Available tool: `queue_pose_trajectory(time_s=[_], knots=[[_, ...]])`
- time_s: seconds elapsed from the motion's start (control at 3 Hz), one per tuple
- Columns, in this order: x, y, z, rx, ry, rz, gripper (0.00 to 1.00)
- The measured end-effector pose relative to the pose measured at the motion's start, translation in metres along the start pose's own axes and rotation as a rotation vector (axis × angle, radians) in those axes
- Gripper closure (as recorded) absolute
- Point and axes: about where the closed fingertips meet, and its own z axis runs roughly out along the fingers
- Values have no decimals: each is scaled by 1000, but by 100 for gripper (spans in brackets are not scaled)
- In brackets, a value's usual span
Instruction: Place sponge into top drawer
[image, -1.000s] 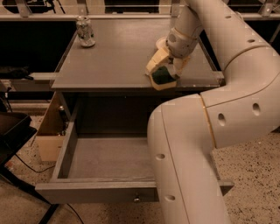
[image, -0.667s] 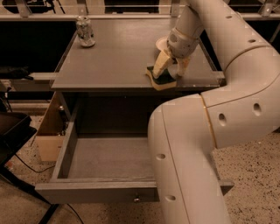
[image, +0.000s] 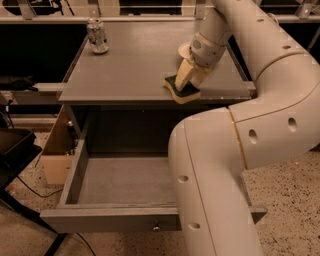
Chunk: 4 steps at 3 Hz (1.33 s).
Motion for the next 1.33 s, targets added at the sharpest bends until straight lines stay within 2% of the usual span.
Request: queue_pose_trajectory(time_s=[0.33,0.67,1.0,1.33], knots=[[-10,-3,2,9,-33,-1,100],[-9,7,-32,63,-77,-6,100],[5,32,-87,148,-108,11,100],[24,63,-138,205,-157,52,100]])
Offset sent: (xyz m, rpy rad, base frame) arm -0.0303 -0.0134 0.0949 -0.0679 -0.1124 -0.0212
